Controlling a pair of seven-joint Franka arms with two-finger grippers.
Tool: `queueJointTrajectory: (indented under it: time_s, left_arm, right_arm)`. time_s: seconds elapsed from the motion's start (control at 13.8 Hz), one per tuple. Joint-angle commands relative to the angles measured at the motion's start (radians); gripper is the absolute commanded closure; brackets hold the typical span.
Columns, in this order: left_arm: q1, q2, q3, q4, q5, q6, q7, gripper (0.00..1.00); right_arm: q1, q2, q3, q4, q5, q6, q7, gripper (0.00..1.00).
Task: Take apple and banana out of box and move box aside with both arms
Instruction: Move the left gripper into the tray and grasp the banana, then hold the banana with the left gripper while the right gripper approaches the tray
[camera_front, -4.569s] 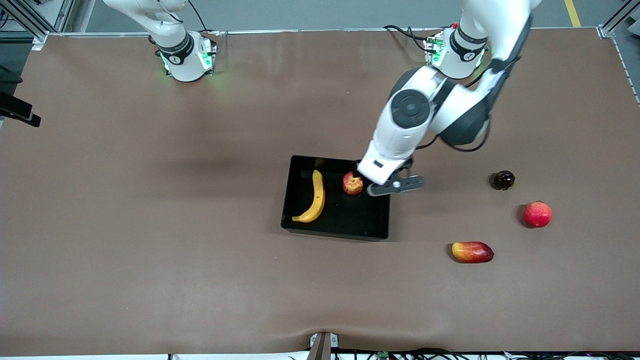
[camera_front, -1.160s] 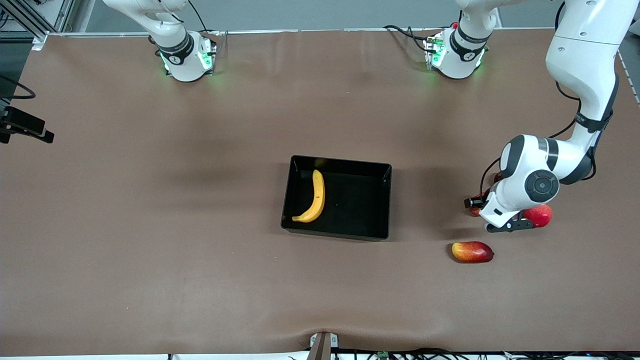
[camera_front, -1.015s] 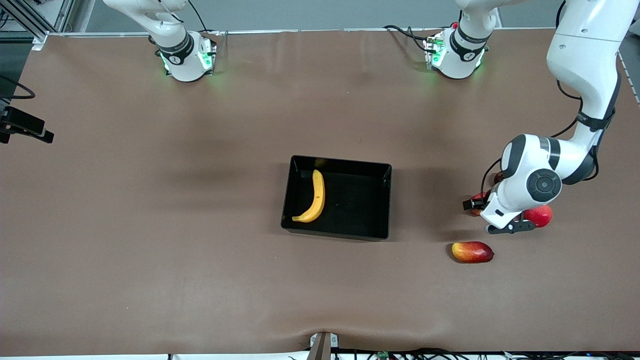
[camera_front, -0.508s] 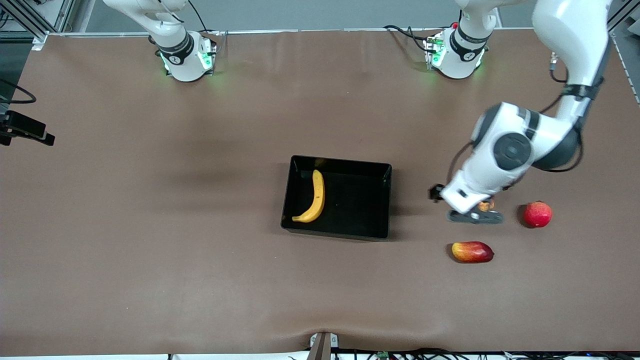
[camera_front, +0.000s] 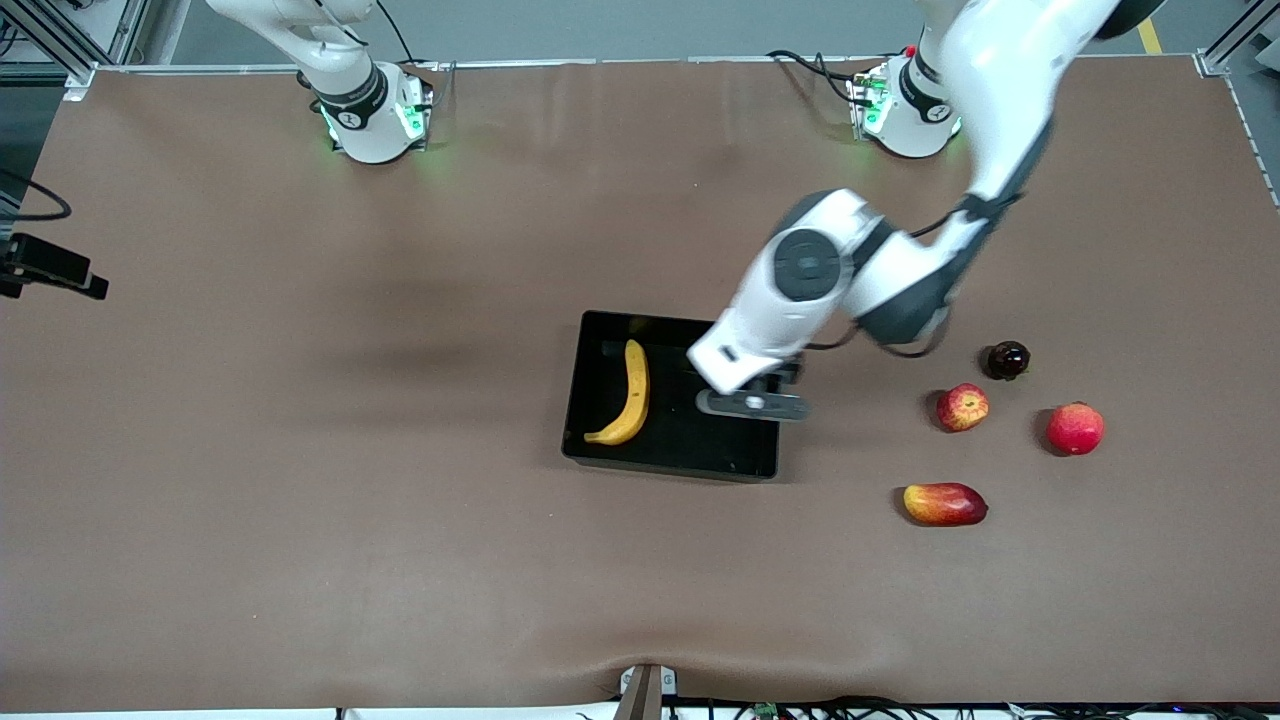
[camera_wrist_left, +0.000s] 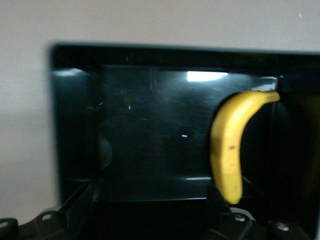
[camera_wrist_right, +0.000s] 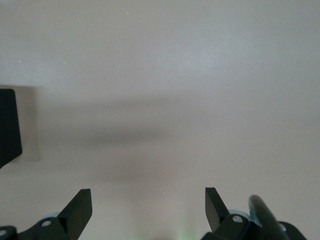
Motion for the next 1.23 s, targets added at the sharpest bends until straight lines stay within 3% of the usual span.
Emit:
queueJointTrajectory:
  time_s: [0.0,0.15,0.58,0.65,0.73,0.8,0.87,1.16]
  left_arm:
    - [-0.177,0.107,0.148,0.132,0.017,-0.008,-0.057,0.0]
    - [-0.258,0.147,0.226,0.148,0.011,0.03,-0.073,0.0]
    - [-0.3,0.265,0.238,0.155,0.013,0.216,-0.151,0.0]
    - [-0.3,0.273,0.24,0.155,0.017,0.227,-0.148,0.19]
    - [-0.302,0.273,0.241,0.154,0.019,0.227,-0.144,0.46]
    - [-0.302,0.273,0.244,0.154,0.02,0.227,-0.145,0.81]
    - [-0.308,0.271,0.246,0.154,0.023,0.225,-0.145,1.0]
    - [-0.312,0.25,0.258,0.154,0.022,0.216,-0.15,1.0]
  right_arm:
    - [-0.026,0.055,0.01,0.006,0.008,0.009,-0.011,0.0]
    - [-0.055,0.072,0.01,0.006,0.008,0.009,-0.011,0.0]
    - [-0.091,0.121,0.012,0.005,0.018,0.066,-0.011,0.0]
    - [-0.092,0.128,0.012,0.002,0.02,0.083,-0.012,0.0]
    - [-0.088,0.141,0.012,-0.001,0.021,0.097,-0.011,0.0]
    - [-0.086,0.158,0.012,-0.001,0.02,0.098,-0.011,0.0]
    - [-0.081,0.173,0.013,-0.001,0.021,0.1,-0.011,0.0]
    - [-0.014,0.19,0.016,-0.033,0.024,0.08,0.006,0.0]
